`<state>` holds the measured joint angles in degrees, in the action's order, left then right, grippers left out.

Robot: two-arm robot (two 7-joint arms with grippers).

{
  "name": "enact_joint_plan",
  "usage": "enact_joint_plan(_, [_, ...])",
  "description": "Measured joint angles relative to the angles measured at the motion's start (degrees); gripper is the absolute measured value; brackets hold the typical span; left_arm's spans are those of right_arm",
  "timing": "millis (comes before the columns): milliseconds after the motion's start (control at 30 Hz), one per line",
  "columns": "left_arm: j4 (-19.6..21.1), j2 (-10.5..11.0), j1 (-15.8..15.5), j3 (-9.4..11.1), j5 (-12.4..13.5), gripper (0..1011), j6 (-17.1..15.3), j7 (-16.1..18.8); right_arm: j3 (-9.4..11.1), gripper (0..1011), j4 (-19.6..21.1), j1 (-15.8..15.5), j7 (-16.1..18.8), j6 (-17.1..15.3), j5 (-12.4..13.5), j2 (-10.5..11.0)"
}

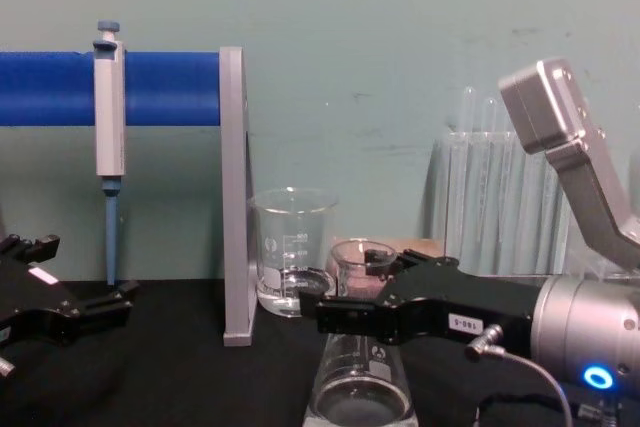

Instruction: Grasp the erlenmeyer flask with one hand, shake it three times, then place it back.

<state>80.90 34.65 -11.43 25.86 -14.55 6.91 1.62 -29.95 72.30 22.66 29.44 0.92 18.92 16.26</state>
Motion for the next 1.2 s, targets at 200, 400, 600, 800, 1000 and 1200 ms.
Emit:
enact_joint_plan(200, [0.0, 0.0, 0.0, 0.0, 0.0, 1001, 0.0, 0.0, 0.0, 1003, 0.0, 0.0, 0.0, 0.0, 0.0, 0.0])
enact_joint_plan(400, [0.0, 0.0, 0.0, 0.0, 0.0, 1001, 0.0, 0.0, 1.0, 1003, 2.0, -1.5, 1.1, 0.0, 1.3, 1.8])
enact_joint_plan(600, [0.0, 0.0, 0.0, 0.0, 0.0, 1001, 0.0, 0.0, 2.3, 1003, 5.3, -4.0, 1.5, -0.3, 2.8, 4.4])
enact_joint_plan(800, [0.0, 0.0, 0.0, 0.0, 0.0, 1001, 0.0, 0.0, 3.5, 1003, 8.9, -6.4, 2.6, -0.6, 4.6, 7.4])
enact_joint_plan(1000, [0.0, 0.0, 0.0, 0.0, 0.0, 1001, 0.0, 0.0, 4.7, 1002, 11.3, -8.2, 2.7, -0.5, 5.9, 9.6])
enact_joint_plan(1200, [0.0, 0.0, 0.0, 0.0, 0.0, 1001, 0.0, 0.0, 6.4, 1003, 12.6, -9.4, 0.0, 0.0, 6.2, 10.6])
